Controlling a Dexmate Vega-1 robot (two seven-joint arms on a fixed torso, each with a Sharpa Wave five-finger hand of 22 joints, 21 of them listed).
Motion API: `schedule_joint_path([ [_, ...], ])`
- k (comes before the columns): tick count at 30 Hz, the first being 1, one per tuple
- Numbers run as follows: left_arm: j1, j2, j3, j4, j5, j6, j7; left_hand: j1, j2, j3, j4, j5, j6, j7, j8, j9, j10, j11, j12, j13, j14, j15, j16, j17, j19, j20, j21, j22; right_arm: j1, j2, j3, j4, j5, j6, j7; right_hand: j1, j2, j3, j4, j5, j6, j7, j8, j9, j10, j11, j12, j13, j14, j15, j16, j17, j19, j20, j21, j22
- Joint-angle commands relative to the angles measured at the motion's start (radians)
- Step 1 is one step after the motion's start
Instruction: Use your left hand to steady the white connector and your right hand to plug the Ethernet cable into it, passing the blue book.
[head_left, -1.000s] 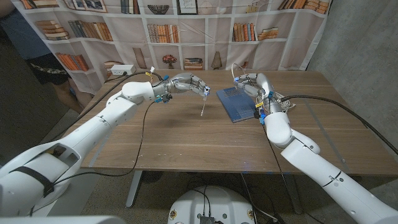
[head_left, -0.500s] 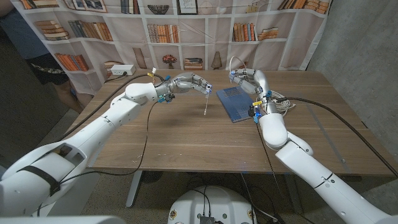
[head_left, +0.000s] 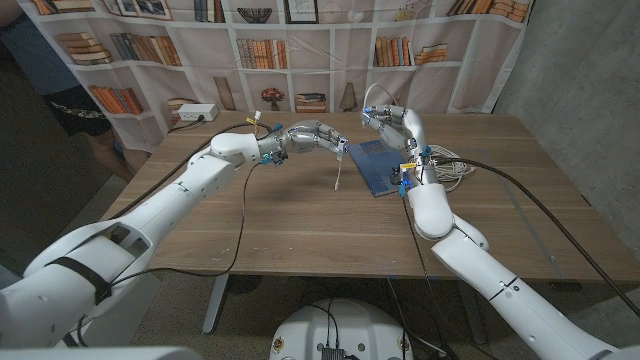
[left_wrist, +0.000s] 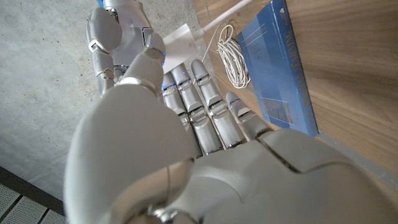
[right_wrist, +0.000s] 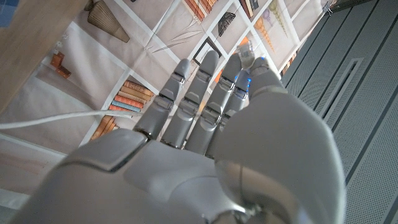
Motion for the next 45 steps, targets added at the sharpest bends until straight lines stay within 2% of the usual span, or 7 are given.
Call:
schedule_joint_path([
  [1,-0.045,-0.044,0.031,0.072,-0.028,0.067,-0.127,-0.023,0.035,0.165,0.155,0.003,0.005,0.016,0.005,0.002,0.053,-0.049,0.004,0.061,-0.006,-0.055,0.001,0.005,-0.003,-0.034,-0.002,0.002,0.037,0.052,-0.013,0.124,0.015,0.186,0.044,0.019,0.01,-0.001,-0.001,0.006,0.07,-0.062,-0.005,0.004,0.01,-0.005,-0.002,0.005,0.007,-0.045,0.003,0.002,-0.01,-0.001,-0.002,0.003],
  [7,-0.06,-0.069,0.032,0.105,-0.042,0.066,-0.166,-0.024,0.036,0.167,0.155,0.003,0.003,0.019,0.006,0.005,0.049,-0.047,0.004,0.063,-0.005,-0.056,0.004,0.007,0.001,-0.034,0.001,0.002,0.054,0.06,-0.019,0.173,0.014,0.252,0.082,0.016,0.011,-0.005,0.003,0.006,0.073,-0.063,-0.008,0.004,0.006,-0.005,-0.003,0.008,-0.007,-0.042,-0.006,-0.001,-0.03,-0.003,-0.009,0.004],
  [15,-0.057,-0.083,0.018,0.11,-0.067,0.063,-0.189,-0.018,0.037,0.169,0.15,0.003,-0.004,0.027,0.007,0.011,0.047,-0.044,0.005,0.068,-0.01,-0.063,0.007,0.012,0.007,-0.006,0.004,0.002,0.059,0.071,-0.019,0.199,0.018,0.269,0.115,0.013,0.011,-0.01,0.007,0.005,0.075,-0.064,-0.012,0.004,0.003,-0.006,-0.004,0.01,-0.02,-0.039,-0.01,-0.002,-0.043,-0.005,-0.011,0.005],
  [18,-0.053,-0.085,0.012,0.108,-0.075,0.065,-0.188,-0.016,0.039,0.169,0.149,0.003,-0.008,0.028,0.006,0.013,0.044,-0.043,0.004,0.069,-0.012,-0.063,0.008,0.013,0.007,-0.001,0.005,0.001,0.058,0.08,-0.015,0.208,0.003,0.279,0.105,0.012,0.012,-0.011,0.008,0.006,0.076,-0.064,-0.013,0.004,0.003,-0.006,-0.005,0.01,-0.021,-0.039,-0.01,-0.002,-0.042,-0.003,-0.01,0.005],
  [31,0.018,-0.069,-0.031,0.028,-0.101,0.06,-0.077,-0.015,0.04,0.167,0.148,0.001,-0.005,0.026,0.009,0.015,0.045,-0.042,0.008,0.075,-0.011,-0.063,0.014,0.019,0.006,-0.001,0.005,0.001,0.021,0.114,0.006,0.198,-0.068,0.266,0.03,0.012,0.015,-0.014,0.01,0.007,0.078,-0.065,-0.017,0.004,0.005,-0.006,-0.007,0.009,-0.021,-0.038,-0.008,-0.001,-0.037,0.008,-0.006,0.005],
  [43,0.015,-0.072,-0.022,0.026,-0.116,0.071,-0.103,-0.012,0.041,0.165,0.145,0.001,-0.003,0.027,0.009,0.015,0.043,-0.044,0.011,0.081,-0.012,-0.064,0.016,0.02,0.007,-0.003,0.006,0.001,0.044,0.128,-0.005,0.253,-0.066,0.321,0.034,0.015,0.015,-0.017,0.01,0.008,0.081,-0.064,-0.02,0.004,0.01,-0.006,-0.006,0.01,-0.014,-0.04,-0.004,0.0,-0.038,0.012,-0.005,0.005],
  [45,0.013,-0.071,-0.02,0.025,-0.116,0.075,-0.109,-0.012,0.042,0.165,0.145,0.001,-0.003,0.027,0.009,0.015,0.043,-0.043,0.011,0.083,-0.013,-0.063,0.016,0.02,0.009,0.008,0.006,0.001,0.047,0.13,-0.006,0.26,-0.064,0.327,0.038,0.014,0.015,-0.018,0.011,0.008,0.081,-0.064,-0.021,0.004,0.007,-0.006,-0.009,0.009,-0.014,-0.039,-0.004,0.0,-0.042,0.009,-0.006,0.005],
])
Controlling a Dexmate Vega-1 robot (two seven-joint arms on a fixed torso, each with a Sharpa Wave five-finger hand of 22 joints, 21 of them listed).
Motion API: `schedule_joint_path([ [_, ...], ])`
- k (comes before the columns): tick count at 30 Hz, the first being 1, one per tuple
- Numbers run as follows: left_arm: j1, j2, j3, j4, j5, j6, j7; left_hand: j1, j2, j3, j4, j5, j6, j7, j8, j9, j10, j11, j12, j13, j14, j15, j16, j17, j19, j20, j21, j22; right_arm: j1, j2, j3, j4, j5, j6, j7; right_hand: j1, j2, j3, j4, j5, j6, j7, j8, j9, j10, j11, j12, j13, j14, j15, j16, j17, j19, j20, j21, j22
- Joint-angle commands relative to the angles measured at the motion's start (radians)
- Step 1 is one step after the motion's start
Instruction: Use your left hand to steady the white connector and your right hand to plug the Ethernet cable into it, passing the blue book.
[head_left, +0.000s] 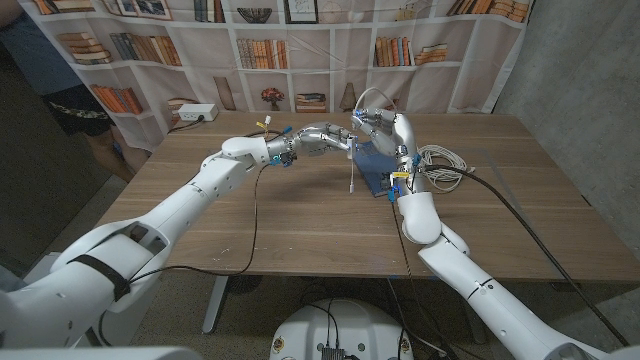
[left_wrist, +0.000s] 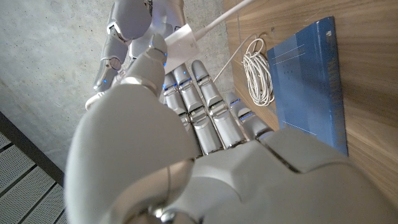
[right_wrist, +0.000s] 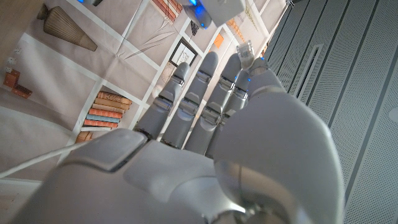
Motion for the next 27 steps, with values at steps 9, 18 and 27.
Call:
schedule_joint_path([
  [9,0.008,-0.002,0.001,-0.027,-0.016,0.015,-0.003,-0.017,0.039,0.142,0.138,0.007,0.011,0.009,0.007,0.004,0.043,-0.044,0.015,0.087,-0.006,-0.065,0.006,0.005,0.024,0.038,0.012,0.001,0.009,0.019,-0.005,0.038,0.0,0.025,0.006,0.003,0.009,-0.008,0.002,0.006,0.073,-0.066,0.0,0.004,0.007,-0.006,0.005,0.004,0.002,-0.048,0.002,0.002,0.001,0.006,0.004,0.005],
  [18,0.034,0.001,-0.01,-0.059,-0.004,-0.004,0.064,-0.012,0.039,0.139,0.134,0.006,0.011,0.01,0.007,0.004,0.044,-0.039,0.017,0.091,0.0,-0.072,0.012,0.009,0.031,0.055,0.013,0.001,-0.008,0.015,0.001,0.007,-0.031,-0.002,-0.015,0.002,0.011,-0.01,0.004,0.007,0.071,-0.066,-0.004,0.005,0.011,-0.006,0.004,0.005,0.006,-0.048,0.004,0.002,0.003,0.006,0.006,0.005],
  [27,0.028,-0.011,-0.007,-0.034,-0.016,-0.017,0.044,-0.011,0.041,0.137,0.134,0.006,0.012,0.007,0.008,0.004,0.044,-0.041,0.019,0.096,-0.004,-0.069,0.01,0.008,0.04,0.074,0.015,0.001,-0.009,0.009,-0.001,-0.006,-0.04,-0.016,-0.017,0.0,0.011,-0.013,0.006,0.007,0.071,-0.067,-0.006,0.005,0.013,-0.007,0.003,0.003,0.006,-0.046,0.002,0.001,0.001,0.007,0.006,0.006],
])
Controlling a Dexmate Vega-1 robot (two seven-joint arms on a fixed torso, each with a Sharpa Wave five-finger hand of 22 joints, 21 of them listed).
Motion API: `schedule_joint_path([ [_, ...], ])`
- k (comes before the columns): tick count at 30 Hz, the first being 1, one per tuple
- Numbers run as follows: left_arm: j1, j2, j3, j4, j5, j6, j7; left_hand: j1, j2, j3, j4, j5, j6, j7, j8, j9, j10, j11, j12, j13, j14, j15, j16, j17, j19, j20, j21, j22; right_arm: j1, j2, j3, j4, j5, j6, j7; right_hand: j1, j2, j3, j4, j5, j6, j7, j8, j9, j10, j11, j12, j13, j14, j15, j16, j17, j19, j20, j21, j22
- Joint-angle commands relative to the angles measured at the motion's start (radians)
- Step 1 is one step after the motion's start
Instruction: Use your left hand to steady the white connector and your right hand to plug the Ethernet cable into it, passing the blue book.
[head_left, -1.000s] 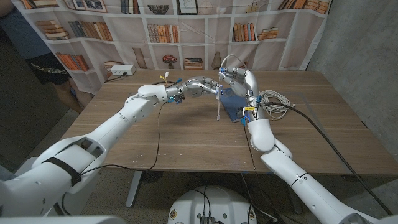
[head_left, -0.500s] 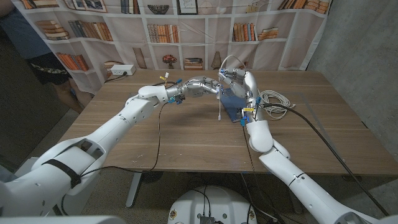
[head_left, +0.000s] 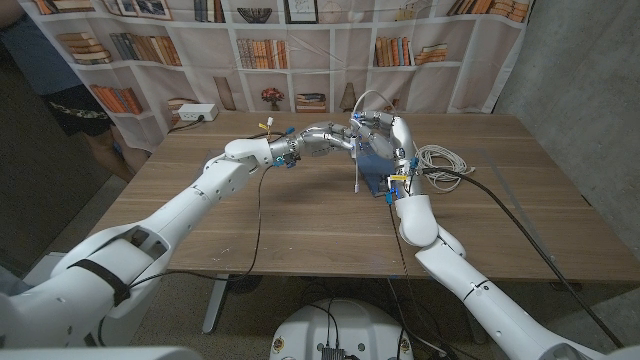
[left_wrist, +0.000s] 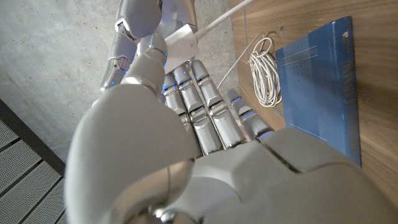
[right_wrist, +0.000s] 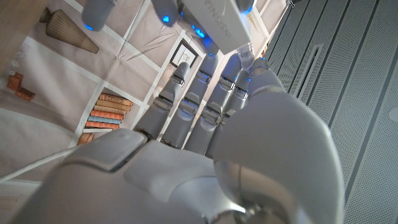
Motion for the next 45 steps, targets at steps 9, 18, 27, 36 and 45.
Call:
schedule_joint_path([
  [9,0.002,-0.016,0.001,0.016,0.002,-0.033,0.001,-0.01,0.042,0.136,0.133,0.005,0.008,0.007,0.004,0.005,0.044,-0.039,0.021,0.099,-0.004,-0.07,0.007,0.003,0.013,0.024,0.011,0.001,0.0,-0.007,-0.002,-0.011,-0.018,-0.02,-0.013,0.001,0.016,-0.005,-0.002,0.01,0.068,-0.063,0.001,0.005,0.014,-0.006,0.005,0.003,0.005,-0.048,0.001,0.0,0.0,0.009,0.006,0.006],
  [18,0.006,-0.023,-0.003,0.019,0.007,-0.052,0.016,-0.008,0.041,0.133,0.132,0.005,0.011,0.006,0.004,0.004,0.043,-0.043,0.022,0.103,-0.002,-0.071,0.008,0.003,0.007,0.01,0.007,0.001,-0.005,-0.002,0.004,-0.004,-0.02,-0.013,-0.031,0.002,0.016,-0.007,-0.002,0.011,0.067,-0.063,-0.001,0.005,0.015,-0.006,0.004,0.003,0.005,-0.047,0.0,0.0,0.0,0.008,0.007,0.006],
  [27,0.005,-0.036,-0.008,0.044,-0.017,-0.053,-0.012,-0.008,0.042,0.133,0.132,0.005,0.013,0.004,0.005,0.003,0.045,-0.041,0.024,0.106,-0.004,-0.07,0.006,0.001,0.008,0.006,0.007,0.001,-0.005,-0.003,0.007,0.003,0.0,-0.006,-0.025,0.002,0.017,-0.007,-0.002,0.011,0.066,-0.063,-0.003,0.006,0.016,-0.006,0.003,0.004,0.005,-0.047,0.0,0.0,0.0,0.008,0.007,0.006],
  [36,0.003,-0.043,-0.015,0.069,-0.029,-0.053,-0.027,-0.009,0.043,0.133,0.134,0.005,0.009,0.007,0.003,0.003,0.044,-0.042,0.025,0.109,-0.004,-0.068,0.006,0.0,0.009,0.006,0.006,0.001,-0.008,-0.003,0.011,0.007,0.003,-0.004,-0.027,0.001,0.015,-0.01,-0.001,0.011,0.067,-0.063,-0.004,0.006,0.016,-0.006,0.002,0.005,0.004,-0.046,0.0,-0.001,-0.002,0.01,0.007,0.006],
  [45,-0.01,-0.056,-0.016,0.094,-0.03,-0.059,-0.037,-0.009,0.043,0.132,0.133,0.005,0.014,0.005,0.006,0.003,0.044,-0.042,0.026,0.113,-0.005,-0.068,0.004,-0.001,0.01,0.007,0.006,0.001,-0.011,0.001,0.014,0.007,-0.006,-0.008,-0.039,-0.006,0.003,-0.02,0.0,0.01,0.075,-0.065,-0.003,0.008,0.02,-0.009,0.0,0.003,-0.04,-0.039,-0.013,-0.005,-0.006,0.005,0.007,0.007],
])
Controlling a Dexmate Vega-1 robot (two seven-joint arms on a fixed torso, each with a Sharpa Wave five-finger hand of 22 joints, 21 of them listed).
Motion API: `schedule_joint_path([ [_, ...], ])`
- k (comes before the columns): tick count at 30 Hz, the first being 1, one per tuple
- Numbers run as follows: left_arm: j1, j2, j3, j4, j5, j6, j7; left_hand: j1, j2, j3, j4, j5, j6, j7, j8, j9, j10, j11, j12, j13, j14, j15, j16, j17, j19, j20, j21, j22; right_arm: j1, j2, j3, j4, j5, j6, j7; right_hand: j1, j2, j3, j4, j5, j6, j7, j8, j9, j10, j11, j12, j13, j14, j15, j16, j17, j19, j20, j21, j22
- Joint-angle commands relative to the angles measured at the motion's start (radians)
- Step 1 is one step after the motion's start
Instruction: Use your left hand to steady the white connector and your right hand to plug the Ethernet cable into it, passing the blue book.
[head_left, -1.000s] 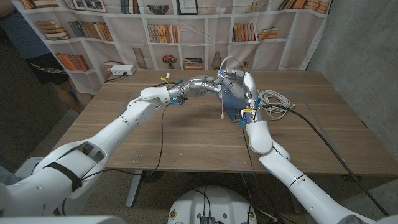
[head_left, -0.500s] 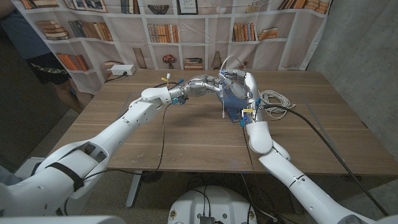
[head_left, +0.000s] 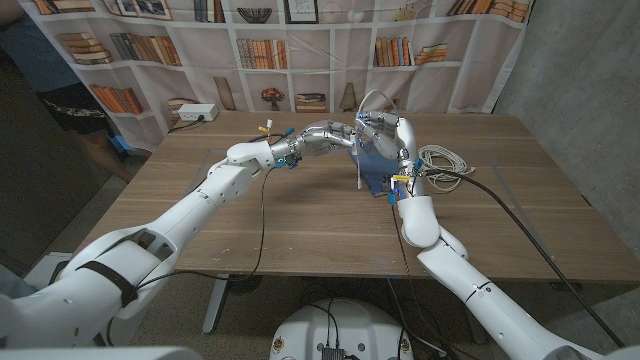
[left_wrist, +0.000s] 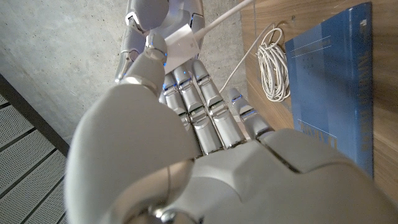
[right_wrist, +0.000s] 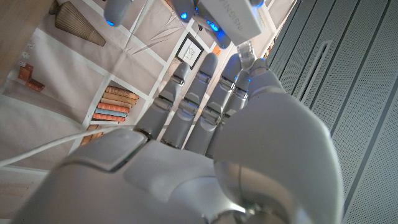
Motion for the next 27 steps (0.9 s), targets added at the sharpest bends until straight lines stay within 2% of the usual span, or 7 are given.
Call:
schedule_joint_path([
  [1,-0.015,-0.018,-0.002,0.034,-0.005,-0.007,-0.018,-0.01,0.043,0.132,0.134,0.005,0.014,0.007,0.006,0.003,0.044,-0.043,0.023,0.113,-0.005,-0.067,0.004,0.002,0.008,-0.002,-0.002,0.001,-0.003,0.005,0.004,0.002,-0.007,-0.001,-0.014,-0.006,-0.004,-0.005,0.001,0.006,0.075,-0.064,0.01,0.003,0.021,-0.009,0.001,0.003,-0.016,-0.048,-0.001,0.001,-0.006,0.003,0.003,0.002],
  [14,-0.041,-0.036,0.018,0.059,0.014,0.003,-0.038,-0.01,0.043,0.131,0.134,0.005,0.011,0.003,0.005,0.003,0.046,-0.045,0.025,0.117,-0.004,-0.068,0.004,0.001,0.007,-0.001,-0.003,0.001,0.011,0.009,0.005,0.0,-0.023,0.019,-0.021,-0.007,-0.001,-0.007,0.003,0.007,0.075,-0.065,0.008,0.004,0.02,-0.009,-0.002,0.002,-0.026,-0.048,0.002,0.002,-0.007,0.005,0.004,0.002],
  [27,-0.032,-0.04,0.02,0.051,0.015,-0.001,-0.04,-0.01,0.044,0.132,0.134,0.005,0.012,0.004,0.006,0.002,0.044,-0.041,0.026,0.121,-0.005,-0.067,0.003,0.0,0.006,0.0,-0.004,0.001,0.009,0.012,0.0,0.011,-0.021,0.026,-0.013,-0.005,0.001,-0.008,0.003,0.008,0.074,-0.065,0.007,0.004,0.02,-0.009,-0.002,0.004,-0.028,-0.048,0.005,0.003,-0.008,0.008,0.004,0.002],
])
